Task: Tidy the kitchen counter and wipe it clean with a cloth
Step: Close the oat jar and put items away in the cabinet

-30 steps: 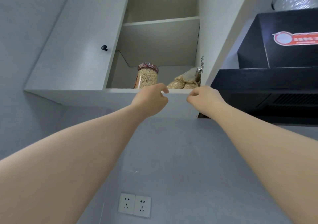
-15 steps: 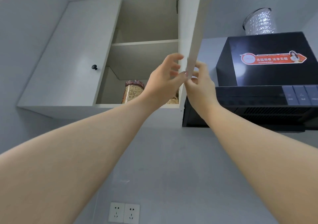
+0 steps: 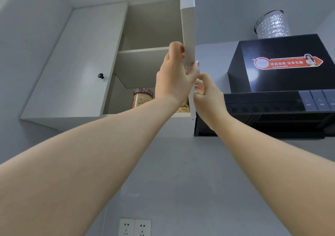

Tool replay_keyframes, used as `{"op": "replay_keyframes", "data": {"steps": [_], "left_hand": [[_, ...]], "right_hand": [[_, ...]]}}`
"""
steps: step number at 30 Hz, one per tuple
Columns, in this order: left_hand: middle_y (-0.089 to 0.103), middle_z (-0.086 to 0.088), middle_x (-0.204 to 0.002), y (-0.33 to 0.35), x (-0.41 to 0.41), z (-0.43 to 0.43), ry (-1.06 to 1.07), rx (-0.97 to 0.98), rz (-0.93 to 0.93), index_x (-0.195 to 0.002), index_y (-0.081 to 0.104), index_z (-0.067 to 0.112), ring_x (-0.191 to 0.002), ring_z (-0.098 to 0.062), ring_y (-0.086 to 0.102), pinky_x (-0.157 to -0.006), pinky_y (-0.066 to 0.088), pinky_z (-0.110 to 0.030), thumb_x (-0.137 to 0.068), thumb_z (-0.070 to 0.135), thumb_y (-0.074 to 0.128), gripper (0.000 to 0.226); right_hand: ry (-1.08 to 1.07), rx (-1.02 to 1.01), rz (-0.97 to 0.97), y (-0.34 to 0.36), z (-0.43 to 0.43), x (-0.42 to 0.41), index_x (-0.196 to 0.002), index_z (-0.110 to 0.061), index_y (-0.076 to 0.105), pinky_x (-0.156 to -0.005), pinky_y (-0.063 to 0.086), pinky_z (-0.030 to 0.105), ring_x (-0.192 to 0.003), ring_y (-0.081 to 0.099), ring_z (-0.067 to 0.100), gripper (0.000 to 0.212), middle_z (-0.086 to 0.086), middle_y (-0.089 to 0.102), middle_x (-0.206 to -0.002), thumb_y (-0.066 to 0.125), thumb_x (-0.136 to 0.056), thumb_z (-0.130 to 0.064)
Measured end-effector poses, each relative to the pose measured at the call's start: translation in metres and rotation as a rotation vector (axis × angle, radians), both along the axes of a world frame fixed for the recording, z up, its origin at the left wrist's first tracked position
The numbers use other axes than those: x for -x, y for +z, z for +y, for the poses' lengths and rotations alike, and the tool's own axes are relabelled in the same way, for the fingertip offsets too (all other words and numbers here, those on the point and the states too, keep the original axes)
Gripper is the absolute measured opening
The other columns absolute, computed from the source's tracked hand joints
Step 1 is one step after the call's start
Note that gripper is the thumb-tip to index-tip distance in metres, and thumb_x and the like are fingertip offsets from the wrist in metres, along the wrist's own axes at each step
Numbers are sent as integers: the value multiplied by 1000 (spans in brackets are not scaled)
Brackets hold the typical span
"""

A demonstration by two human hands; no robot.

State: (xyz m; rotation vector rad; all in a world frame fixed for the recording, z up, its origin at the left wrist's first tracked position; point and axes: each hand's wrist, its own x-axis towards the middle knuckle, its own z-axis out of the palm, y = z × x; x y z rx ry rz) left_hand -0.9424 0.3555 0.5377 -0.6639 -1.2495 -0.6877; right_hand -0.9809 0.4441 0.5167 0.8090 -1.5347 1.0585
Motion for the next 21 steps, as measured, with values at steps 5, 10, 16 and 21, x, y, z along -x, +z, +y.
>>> {"op": "replay_keyframes", "data": {"steps": [5, 10, 16, 21], "left_hand": [[55, 4, -102, 0, 10, -18, 6, -169, 13, -95, 27, 20, -82, -26, 63, -67, 36, -27, -92, 24, 51, 25], [46, 14, -77, -1, 27, -46, -149, -262, 3, -95, 30, 16, -76, -18, 59, -72, 51, -34, -95, 21, 49, 19], [47, 11, -72, -3, 46, -73, -151, -343, -37, -96, 35, 12, -63, -1, 50, -64, 50, -19, -99, 27, 44, 17], [67, -4, -81, -8, 61, -96, -83, -346, -173, -83, 45, 20, -76, -21, 67, -74, 56, -39, -100, 40, 35, 28]], "right_hand": [[-17, -74, 30, 2, -17, 10, -135, -30, 45, -72, 38, 0, -119, 51, 8, 62, -7, 56, -130, 33, -85, 4], [-62, -153, 56, 4, -38, 20, -140, -28, 44, -69, 35, -7, -121, 50, 10, 61, -6, 55, -134, 35, -88, 3], [-120, -208, 62, 3, -59, 28, -141, -23, 43, -84, 33, 9, -122, 50, 13, 54, -6, 52, -138, 37, -92, -2], [-219, -291, 44, 10, -73, 38, -125, -17, 57, -61, 40, 26, -82, 47, 23, 45, -6, 55, -83, 35, -89, -2]]}}
